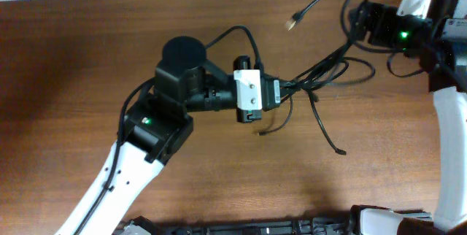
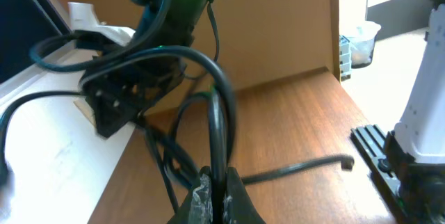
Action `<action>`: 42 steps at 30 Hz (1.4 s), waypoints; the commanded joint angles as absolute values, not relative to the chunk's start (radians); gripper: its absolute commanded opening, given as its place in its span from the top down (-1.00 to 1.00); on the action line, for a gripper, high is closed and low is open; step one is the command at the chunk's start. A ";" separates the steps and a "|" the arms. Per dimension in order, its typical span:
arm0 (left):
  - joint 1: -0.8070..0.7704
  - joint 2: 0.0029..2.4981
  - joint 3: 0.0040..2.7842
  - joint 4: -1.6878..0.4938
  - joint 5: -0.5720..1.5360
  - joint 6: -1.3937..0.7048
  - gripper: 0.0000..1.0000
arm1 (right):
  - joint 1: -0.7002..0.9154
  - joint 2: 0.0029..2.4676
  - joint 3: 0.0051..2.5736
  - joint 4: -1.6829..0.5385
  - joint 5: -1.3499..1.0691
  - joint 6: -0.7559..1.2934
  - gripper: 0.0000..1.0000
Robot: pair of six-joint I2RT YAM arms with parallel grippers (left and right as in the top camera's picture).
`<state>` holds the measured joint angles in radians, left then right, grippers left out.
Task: Untangle cables
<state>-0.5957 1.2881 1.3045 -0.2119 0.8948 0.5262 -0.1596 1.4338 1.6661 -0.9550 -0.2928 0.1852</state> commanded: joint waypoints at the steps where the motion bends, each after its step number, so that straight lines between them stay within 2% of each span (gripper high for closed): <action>1: -0.551 1.172 1.317 -0.247 1.026 0.517 1.00 | -0.264 1.462 1.674 -0.949 -0.164 0.223 -0.78; 10: -0.445 1.119 1.317 -0.329 1.023 0.517 1.00 | -0.382 1.462 1.674 -1.015 -0.160 0.223 -0.83; 14: -0.387 1.119 1.317 -0.445 0.808 0.517 1.00 | -0.428 1.462 1.674 -1.039 -0.160 0.222 -0.86; 17: -0.382 1.119 1.317 -0.473 0.802 0.517 1.00 | -0.454 1.462 1.674 -1.045 -0.160 0.223 -0.90; 26: -0.382 1.119 1.317 -0.529 0.476 0.517 1.00 | -0.505 1.462 1.674 -1.062 -0.161 0.223 -0.92; 34: -0.382 1.119 1.317 -0.544 0.448 0.516 1.00 | -0.505 1.462 1.674 -1.088 -0.223 0.220 -0.98; 38: -0.382 1.119 1.317 -0.529 0.448 0.497 1.00 | -0.505 1.462 1.674 -1.126 -0.377 0.119 -0.97; 42: -0.382 1.122 1.317 -0.461 0.448 0.296 1.00 | -0.504 1.462 1.674 -1.157 -0.703 -0.046 -0.97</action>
<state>-0.3893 1.1423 1.3048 -0.5076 0.4511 0.4461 -0.5018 1.4582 1.6661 -1.1435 -0.4408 0.0837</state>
